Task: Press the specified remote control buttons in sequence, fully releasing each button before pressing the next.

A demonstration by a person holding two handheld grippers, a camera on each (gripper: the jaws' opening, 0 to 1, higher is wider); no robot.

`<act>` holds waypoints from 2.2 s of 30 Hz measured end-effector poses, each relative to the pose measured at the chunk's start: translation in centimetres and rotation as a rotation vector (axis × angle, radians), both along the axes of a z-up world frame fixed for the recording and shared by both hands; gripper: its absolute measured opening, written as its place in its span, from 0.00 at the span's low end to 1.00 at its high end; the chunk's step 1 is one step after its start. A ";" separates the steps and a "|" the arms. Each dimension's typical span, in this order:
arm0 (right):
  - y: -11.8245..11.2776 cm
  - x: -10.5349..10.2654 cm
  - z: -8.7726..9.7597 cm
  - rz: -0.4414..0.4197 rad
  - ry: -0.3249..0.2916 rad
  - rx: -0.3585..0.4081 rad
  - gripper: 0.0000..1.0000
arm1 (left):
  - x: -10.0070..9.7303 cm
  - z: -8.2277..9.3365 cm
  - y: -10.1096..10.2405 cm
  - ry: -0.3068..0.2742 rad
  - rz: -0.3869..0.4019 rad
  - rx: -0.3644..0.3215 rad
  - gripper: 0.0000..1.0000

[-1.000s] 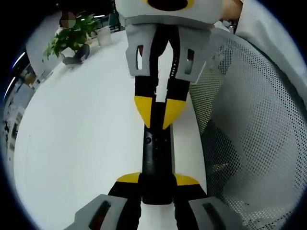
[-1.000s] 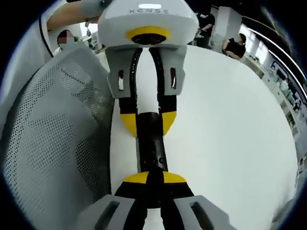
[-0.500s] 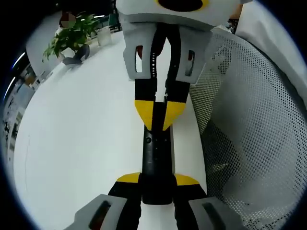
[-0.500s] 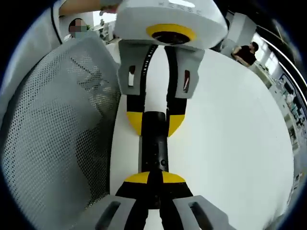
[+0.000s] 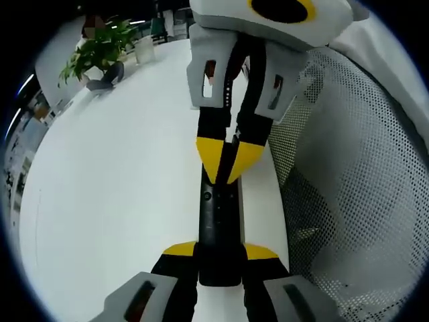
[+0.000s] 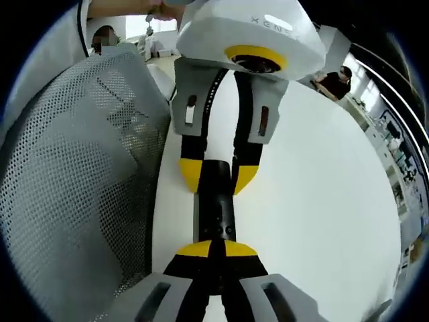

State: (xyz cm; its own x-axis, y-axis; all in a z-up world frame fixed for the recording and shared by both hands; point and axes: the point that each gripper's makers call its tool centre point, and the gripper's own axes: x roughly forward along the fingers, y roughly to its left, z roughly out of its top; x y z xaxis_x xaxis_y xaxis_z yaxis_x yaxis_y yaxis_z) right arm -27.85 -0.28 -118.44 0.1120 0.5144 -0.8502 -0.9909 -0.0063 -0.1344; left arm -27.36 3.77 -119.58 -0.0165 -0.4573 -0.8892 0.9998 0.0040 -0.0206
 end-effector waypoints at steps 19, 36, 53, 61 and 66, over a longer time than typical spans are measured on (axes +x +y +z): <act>0.0 0.2 -0.2 -0.048 0.066 -0.037 0.00 | 0.0 0.0 0.0 0.004 -0.002 0.001 0.22; -1.3 0.1 -0.1 -0.117 0.173 -0.012 0.00 | 0.0 0.0 0.0 0.007 0.000 0.001 0.22; -1.2 0.3 -0.3 -0.094 0.178 -0.068 0.00 | 0.0 0.0 0.0 0.000 -0.032 0.035 0.23; -1.2 0.2 -0.1 -0.095 0.164 -0.010 0.00 | 0.0 0.0 0.0 0.005 -0.010 0.052 0.23; -1.7 0.3 0.1 -0.126 0.191 0.025 0.00 | 0.0 -0.1 0.0 0.009 -0.004 0.064 0.23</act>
State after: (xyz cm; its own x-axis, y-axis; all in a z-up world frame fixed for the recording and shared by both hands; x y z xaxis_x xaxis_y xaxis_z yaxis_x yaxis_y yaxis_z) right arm -27.58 -1.99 -118.38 0.0149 0.5277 -0.8493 -0.9911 0.1199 0.0571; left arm -27.35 3.75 -119.64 -0.0261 -0.3998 -0.9162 0.9996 0.0013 -0.0290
